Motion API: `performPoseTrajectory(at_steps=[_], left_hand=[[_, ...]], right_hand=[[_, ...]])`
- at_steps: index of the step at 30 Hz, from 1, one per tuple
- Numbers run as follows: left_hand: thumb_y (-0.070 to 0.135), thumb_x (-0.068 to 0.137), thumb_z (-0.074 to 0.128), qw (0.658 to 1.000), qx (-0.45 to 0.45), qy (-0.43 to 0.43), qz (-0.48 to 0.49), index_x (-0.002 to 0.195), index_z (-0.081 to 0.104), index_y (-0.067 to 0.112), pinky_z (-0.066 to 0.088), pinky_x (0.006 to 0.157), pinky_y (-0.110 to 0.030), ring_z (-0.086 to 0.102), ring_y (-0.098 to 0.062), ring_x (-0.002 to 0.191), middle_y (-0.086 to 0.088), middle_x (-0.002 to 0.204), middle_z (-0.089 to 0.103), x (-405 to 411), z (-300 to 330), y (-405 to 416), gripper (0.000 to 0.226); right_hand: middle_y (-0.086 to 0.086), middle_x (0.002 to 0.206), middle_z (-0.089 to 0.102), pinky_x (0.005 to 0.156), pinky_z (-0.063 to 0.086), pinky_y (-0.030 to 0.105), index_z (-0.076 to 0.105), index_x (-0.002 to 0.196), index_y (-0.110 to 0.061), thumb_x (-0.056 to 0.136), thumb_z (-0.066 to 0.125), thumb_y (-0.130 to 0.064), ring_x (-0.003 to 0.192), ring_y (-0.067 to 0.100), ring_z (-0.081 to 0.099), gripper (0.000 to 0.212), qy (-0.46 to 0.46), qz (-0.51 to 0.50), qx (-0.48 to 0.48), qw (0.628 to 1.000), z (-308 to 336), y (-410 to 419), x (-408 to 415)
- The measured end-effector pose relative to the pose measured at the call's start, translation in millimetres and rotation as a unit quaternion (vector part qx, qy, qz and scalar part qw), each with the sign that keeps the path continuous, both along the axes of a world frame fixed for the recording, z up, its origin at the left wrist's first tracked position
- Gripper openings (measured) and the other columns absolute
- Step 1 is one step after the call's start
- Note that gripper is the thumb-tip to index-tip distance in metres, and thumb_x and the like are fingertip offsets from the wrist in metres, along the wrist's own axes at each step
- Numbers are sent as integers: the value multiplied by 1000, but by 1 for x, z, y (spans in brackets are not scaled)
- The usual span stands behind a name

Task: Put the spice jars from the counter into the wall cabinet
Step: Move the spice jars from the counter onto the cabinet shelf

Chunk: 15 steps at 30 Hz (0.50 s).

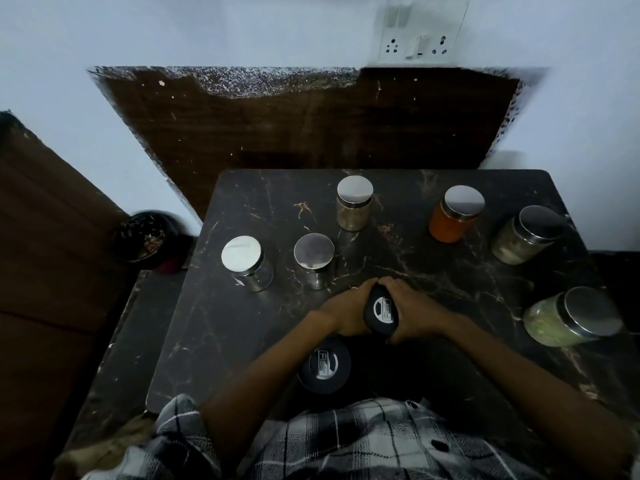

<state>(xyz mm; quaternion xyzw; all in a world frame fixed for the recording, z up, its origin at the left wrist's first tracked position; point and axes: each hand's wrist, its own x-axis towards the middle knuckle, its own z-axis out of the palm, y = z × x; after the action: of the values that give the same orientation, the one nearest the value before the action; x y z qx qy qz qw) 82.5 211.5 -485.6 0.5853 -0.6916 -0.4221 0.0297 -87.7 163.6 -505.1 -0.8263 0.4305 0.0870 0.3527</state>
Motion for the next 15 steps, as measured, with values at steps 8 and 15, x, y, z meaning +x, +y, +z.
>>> performPoseTrajectory(at_steps=[8, 15], left_hand=[[21, 64, 84, 989, -48, 117, 72, 142, 35, 28, 41, 99, -23, 53, -15, 121, 2, 135, 54, 14, 37, -17, 92], [6, 70, 81, 955, -121, 257, 90, 129, 49, 24, 48, 87, -12, 59, -5, 113, 9, 123, 60, 30, 152, -68, 70]], right_hand=[[-11, 113, 47, 80, 51, 24, 23, 112, -47, 39, 85, -42, 102, 6, 54, 96, -73, -47, 90, 992, 60, -30, -1], [-31, 101, 56, 65, 47, 4, 37, 110, -55, 43, 90, -39, 96, -12, 58, 87, -196, -39, 10, 980, 189, -83, 0]])
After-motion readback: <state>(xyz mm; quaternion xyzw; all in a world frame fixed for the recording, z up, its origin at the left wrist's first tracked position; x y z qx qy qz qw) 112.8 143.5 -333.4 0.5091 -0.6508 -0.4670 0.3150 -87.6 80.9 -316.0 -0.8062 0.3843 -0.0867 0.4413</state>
